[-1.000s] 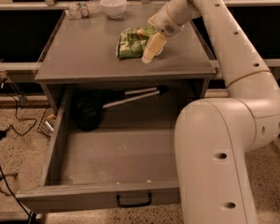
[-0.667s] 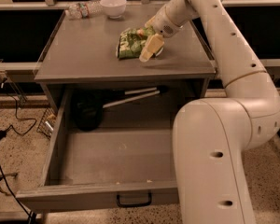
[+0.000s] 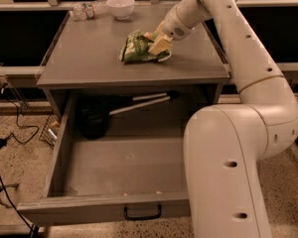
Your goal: Place green jalapeno chip bag into top drawer
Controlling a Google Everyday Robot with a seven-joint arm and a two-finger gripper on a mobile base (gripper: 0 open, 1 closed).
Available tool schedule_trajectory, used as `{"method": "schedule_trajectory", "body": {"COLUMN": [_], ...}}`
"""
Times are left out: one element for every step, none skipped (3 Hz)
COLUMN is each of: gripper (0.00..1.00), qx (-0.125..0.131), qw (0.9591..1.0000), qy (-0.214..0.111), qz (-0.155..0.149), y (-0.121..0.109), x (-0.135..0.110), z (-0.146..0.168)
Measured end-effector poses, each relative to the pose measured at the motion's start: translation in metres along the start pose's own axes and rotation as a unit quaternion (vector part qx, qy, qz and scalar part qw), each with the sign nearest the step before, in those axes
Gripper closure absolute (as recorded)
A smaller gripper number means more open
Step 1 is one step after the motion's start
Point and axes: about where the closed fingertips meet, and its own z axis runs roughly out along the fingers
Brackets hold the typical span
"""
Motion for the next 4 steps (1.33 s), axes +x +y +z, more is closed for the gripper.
{"method": "schedule_trajectory", "body": {"gripper": [0.88, 1.0, 1.0, 1.0], "qx": [0.0, 0.0, -0.002, 0.0], "qw": [1.0, 1.0, 1.0, 1.0], "qy": [0.0, 0.0, 0.0, -0.003], "qz": [0.0, 0.0, 0.001, 0.005], "y": [0.0, 0.0, 0.003, 0.013], "x": [0.0, 0.0, -0.002, -0.005], "z": [0.0, 0.001, -0.004, -0.024]}}
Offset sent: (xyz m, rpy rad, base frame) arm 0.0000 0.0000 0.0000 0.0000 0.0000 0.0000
